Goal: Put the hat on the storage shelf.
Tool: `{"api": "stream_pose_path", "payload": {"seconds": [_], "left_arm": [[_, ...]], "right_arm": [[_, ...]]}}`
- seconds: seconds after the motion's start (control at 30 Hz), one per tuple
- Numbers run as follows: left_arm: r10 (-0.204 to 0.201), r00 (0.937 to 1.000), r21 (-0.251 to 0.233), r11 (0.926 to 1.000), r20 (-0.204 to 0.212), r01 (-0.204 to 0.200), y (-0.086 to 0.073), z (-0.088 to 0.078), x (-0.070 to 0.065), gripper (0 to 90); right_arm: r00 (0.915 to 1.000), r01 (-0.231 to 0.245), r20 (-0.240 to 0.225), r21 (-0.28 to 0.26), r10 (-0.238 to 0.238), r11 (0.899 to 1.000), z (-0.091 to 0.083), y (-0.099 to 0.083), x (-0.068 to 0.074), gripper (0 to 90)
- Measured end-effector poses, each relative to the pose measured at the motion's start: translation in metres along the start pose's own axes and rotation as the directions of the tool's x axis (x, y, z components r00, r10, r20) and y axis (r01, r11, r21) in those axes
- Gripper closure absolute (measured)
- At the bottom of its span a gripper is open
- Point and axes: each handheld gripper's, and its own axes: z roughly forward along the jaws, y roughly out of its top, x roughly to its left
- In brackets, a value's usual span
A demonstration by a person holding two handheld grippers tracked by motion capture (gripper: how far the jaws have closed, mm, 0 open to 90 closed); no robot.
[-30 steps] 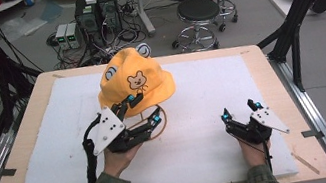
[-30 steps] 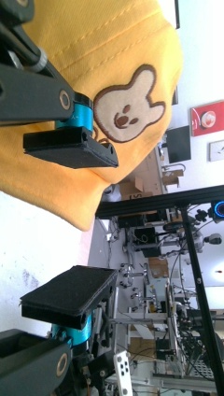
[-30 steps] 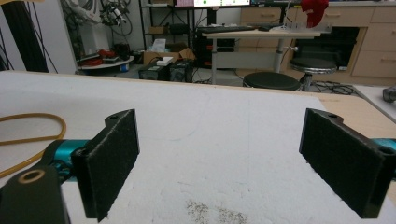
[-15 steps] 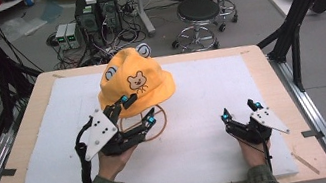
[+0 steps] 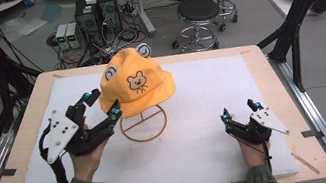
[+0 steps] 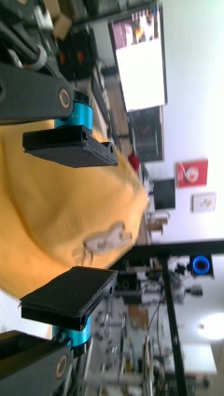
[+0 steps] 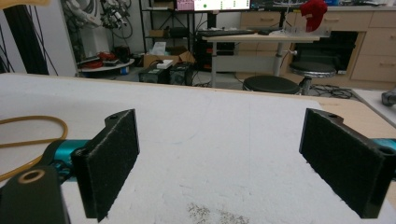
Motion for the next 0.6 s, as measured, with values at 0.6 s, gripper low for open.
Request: {"api": "stream_pose_path", "payload": {"seconds": [0.6], "left_arm": [[-0.016, 0.9728, 0.038, 0.999, -0.231, 0.025, -0.029, -0.04, 0.04, 35.9]], "right_arm": [[0.9997, -0.017, 0.014, -0.063, 0.018, 0.998, -0.01, 0.004, 0.005, 10.8]]}}
